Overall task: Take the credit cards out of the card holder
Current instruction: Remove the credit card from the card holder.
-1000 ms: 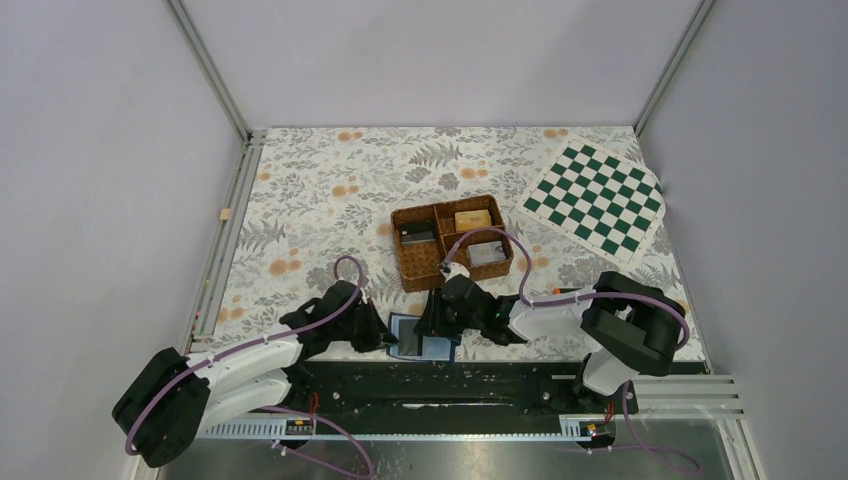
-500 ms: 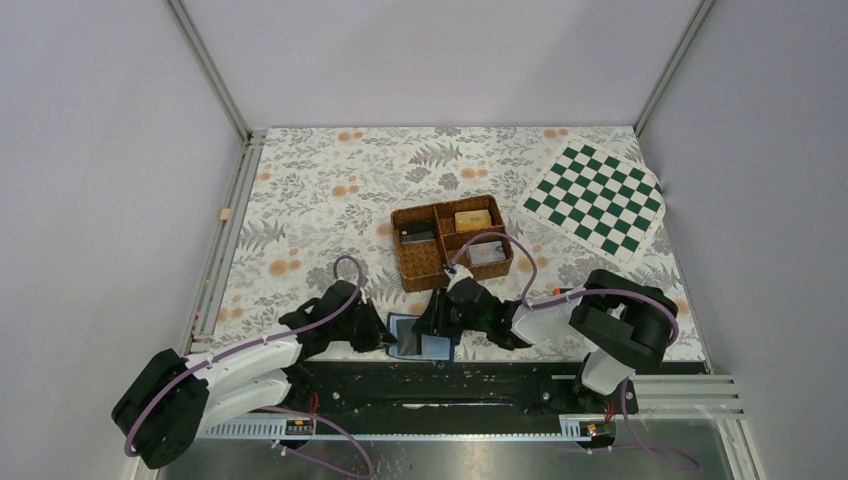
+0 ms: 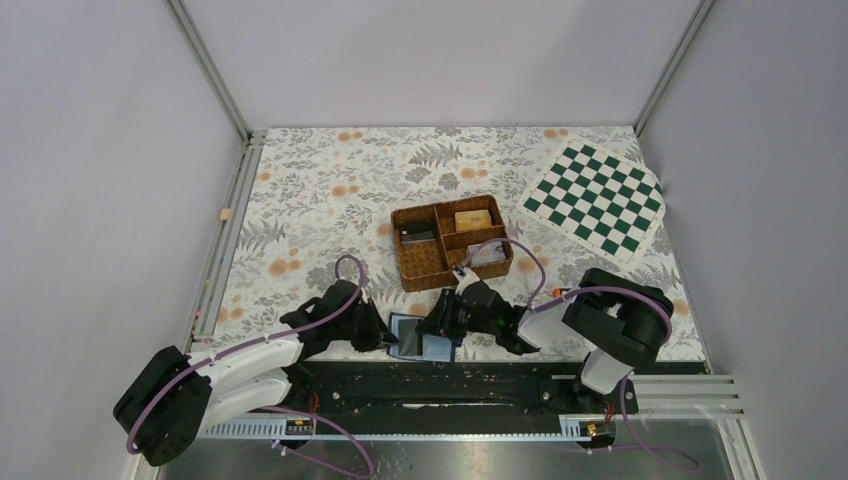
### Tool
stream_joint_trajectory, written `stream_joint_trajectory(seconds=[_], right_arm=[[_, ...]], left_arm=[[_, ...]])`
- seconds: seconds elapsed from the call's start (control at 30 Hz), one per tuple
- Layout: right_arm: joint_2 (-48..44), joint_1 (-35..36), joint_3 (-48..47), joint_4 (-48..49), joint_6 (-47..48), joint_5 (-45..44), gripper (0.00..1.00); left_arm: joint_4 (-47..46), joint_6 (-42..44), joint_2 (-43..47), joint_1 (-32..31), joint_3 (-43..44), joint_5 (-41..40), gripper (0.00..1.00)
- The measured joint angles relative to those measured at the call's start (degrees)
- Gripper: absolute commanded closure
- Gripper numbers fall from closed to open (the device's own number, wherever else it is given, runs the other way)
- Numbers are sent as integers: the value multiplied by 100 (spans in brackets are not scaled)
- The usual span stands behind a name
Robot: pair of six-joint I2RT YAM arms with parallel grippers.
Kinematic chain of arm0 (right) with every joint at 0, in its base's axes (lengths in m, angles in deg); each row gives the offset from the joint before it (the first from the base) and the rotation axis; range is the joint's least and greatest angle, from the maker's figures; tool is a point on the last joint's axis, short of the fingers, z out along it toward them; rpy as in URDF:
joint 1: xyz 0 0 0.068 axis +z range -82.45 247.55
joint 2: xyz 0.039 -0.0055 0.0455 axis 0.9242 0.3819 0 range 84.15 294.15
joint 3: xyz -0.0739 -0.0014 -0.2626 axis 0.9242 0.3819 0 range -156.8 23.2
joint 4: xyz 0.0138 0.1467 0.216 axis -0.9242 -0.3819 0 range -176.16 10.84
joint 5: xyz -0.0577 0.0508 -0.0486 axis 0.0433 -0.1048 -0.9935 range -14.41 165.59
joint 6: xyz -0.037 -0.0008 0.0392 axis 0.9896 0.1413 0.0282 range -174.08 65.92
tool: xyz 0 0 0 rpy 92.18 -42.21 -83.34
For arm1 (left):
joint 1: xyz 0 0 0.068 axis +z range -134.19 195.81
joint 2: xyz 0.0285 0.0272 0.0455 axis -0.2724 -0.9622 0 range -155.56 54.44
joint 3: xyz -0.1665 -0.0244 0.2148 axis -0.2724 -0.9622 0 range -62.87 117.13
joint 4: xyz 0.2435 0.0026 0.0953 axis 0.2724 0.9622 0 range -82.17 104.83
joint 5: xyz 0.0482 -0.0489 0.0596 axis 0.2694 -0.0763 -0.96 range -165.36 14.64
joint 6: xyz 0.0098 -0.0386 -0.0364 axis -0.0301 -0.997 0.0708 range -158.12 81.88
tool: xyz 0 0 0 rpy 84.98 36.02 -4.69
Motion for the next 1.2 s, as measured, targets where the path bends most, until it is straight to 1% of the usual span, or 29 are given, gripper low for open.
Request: stream_joint_trajectory(seconds=[0.1,0.13,0.27,0.43,0.5,0.6,0.87,1.07,1.13,1.2], right_arm=[[0,-22,63,85,-33,48,77],[7,-28,83,114,-39,57,77],[120,-59,144,337,-81,125,77],[487,-138,227,999,-219,302,78],[573,-157,245,1161,-247,343,76],[603,-160,254,1248,-251,365,70],[586,-190,227,1198,-251,474,69],[273,-155,205,632,-234,461,67],[109,-94,199,358,-216,420,67],[-85,-7,181,22,-199,374,67]], left_arm=[[-2,-2,0,0,0,2,98],[-4,-2,0,0,0,2,98],[-2,-2,0,0,0,7,100],[13,-2,7,0,0,17,100],[26,-4,13,2,-2,17,100],[24,-2,15,2,-2,22,100],[-50,-2,52,17,-55,59,100],[-120,-15,92,15,-96,146,100],[-155,-37,103,0,-122,186,92],[-151,-63,129,-11,-136,197,79]])
